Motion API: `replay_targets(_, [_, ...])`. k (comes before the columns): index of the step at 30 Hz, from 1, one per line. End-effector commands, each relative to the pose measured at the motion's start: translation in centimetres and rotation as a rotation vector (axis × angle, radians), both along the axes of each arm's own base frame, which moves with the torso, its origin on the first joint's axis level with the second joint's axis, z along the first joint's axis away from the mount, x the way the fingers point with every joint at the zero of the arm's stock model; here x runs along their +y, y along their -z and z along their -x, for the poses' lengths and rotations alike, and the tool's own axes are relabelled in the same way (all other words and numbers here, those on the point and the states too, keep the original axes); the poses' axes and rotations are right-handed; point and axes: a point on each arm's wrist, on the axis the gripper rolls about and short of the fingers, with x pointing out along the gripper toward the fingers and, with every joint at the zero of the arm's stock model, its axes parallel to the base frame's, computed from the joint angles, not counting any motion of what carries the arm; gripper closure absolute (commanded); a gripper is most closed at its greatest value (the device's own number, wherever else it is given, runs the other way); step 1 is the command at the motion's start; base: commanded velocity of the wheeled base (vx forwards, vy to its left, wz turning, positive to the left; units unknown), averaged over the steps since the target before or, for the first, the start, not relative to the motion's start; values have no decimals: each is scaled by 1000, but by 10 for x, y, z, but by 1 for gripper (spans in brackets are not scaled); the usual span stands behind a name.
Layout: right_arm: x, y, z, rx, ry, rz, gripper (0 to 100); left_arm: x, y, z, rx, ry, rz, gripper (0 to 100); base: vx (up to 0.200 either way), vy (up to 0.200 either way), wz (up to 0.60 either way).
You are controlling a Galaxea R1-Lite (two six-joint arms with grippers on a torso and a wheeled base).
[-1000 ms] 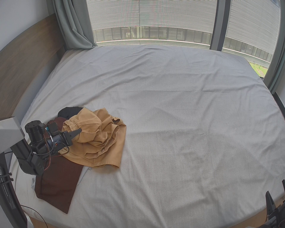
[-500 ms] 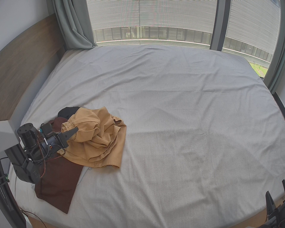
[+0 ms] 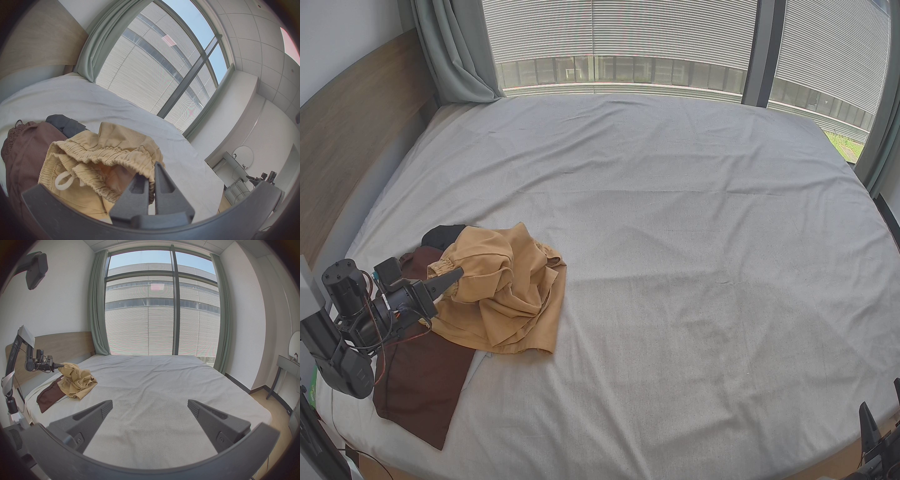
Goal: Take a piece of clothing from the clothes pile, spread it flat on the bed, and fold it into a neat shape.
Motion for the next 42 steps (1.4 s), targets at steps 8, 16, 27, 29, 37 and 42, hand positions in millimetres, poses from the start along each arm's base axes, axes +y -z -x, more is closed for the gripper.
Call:
replay_targets(8, [0,5,0,1,-1,0,0,-10,-10,8,-24,-65,10,100,0,0,0])
replay_targets(16, [0,5,0,1,-1,0,0,-30,-21,10,-19,-112,97,100,0,0,0])
replay_targets(27, [0,5,0,1,-1,0,0,-85,-57,14,-77,-251,338,100,0,0,0])
replay_targets(29, [0,5,0,1,-1,0,0,-91,-59,16,-72,-258,364,100,0,0,0])
replay_targets(37, [0,5,0,1,-1,0,0,-103,-64,20,-73,-263,412,100,0,0,0])
replay_targets(42, [0,5,0,1,-1,0,0,-113,-69,22,-79,-263,450,100,0,0,0])
